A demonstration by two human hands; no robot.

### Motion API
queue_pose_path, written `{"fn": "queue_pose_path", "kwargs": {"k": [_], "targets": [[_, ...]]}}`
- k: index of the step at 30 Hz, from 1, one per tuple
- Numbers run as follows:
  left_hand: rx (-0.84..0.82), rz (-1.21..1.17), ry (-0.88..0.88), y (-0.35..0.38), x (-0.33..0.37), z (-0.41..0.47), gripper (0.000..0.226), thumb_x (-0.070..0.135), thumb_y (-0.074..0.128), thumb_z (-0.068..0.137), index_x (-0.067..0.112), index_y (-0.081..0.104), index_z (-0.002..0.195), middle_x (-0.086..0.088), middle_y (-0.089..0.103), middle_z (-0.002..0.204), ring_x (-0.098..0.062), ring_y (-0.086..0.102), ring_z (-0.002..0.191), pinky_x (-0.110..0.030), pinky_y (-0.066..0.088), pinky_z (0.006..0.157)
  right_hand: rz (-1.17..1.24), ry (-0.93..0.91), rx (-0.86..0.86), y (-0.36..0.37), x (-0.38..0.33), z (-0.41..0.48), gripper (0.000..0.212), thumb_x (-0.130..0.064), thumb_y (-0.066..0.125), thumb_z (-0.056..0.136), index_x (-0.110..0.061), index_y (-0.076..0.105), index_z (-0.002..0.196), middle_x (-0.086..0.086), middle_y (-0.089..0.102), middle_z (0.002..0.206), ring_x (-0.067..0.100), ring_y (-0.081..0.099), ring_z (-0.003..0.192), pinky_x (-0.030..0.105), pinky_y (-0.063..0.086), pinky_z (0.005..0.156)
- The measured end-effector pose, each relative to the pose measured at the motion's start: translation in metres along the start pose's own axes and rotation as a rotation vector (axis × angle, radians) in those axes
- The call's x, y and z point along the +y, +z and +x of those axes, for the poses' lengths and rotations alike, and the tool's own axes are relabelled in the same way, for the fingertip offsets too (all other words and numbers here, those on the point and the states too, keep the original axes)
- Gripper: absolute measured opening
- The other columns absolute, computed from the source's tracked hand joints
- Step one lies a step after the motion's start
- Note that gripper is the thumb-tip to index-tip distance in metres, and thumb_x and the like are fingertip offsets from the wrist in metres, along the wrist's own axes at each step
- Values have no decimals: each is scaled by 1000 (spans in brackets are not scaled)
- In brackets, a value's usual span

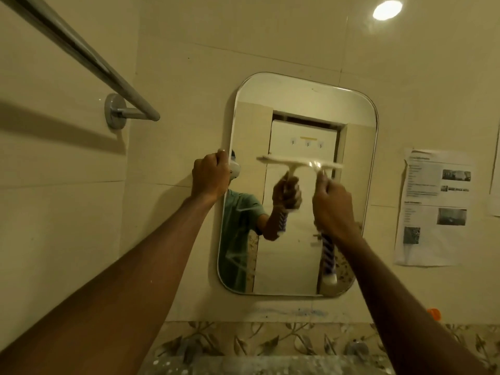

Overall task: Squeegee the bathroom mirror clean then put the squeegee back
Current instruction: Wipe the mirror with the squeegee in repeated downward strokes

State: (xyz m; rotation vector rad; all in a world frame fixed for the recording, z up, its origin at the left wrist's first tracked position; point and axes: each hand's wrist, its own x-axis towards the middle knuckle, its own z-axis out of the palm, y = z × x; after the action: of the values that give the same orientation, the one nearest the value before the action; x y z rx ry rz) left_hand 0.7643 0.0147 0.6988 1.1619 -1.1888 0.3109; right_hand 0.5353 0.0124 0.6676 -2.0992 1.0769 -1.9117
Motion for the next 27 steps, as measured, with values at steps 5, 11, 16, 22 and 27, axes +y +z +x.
{"fn": "queue_pose_path", "kwargs": {"k": [5,11,16,22,27], "targets": [[-102,-159,-142,-12,-1,5,50,39,20,92,2,54,89,-26,64,96,-42,59,94,-52,50,86,-37,33,-8,30,-23,13,41,-38,28,104,-23,50,72,-5,53,56,-5,50,35,8,34,33],[-189,-223,-143,-16,2,2,55,36,20,93,-5,57,94,-27,65,85,-40,63,81,-57,53,78,-65,212,-4,70,27,-117,45,-43,27,101,-26,52,67,-6,52,55,-5,53,47,8,36,37],[-223,-293,-257,-21,5,5,55,39,21,94,1,60,94,-20,67,86,-34,65,81,-50,57,75,19,143,2,54,-5,-67,48,-41,28,102,-21,52,66,-6,51,53,1,48,38,14,40,36],[-320,-343,-343,-27,1,22,60,46,17,93,8,62,85,-13,68,77,-25,66,66,-32,55,57,10,38,-39,60,-49,-15,37,-42,30,101,-27,50,74,-3,60,64,8,58,46,14,43,40],[-387,-357,-362,-25,0,28,61,47,18,92,6,63,88,-15,69,79,-29,67,70,-36,57,62,-42,156,-86,93,5,-109,31,-44,37,99,-26,58,86,-7,63,65,-3,61,57,7,39,38]]}}
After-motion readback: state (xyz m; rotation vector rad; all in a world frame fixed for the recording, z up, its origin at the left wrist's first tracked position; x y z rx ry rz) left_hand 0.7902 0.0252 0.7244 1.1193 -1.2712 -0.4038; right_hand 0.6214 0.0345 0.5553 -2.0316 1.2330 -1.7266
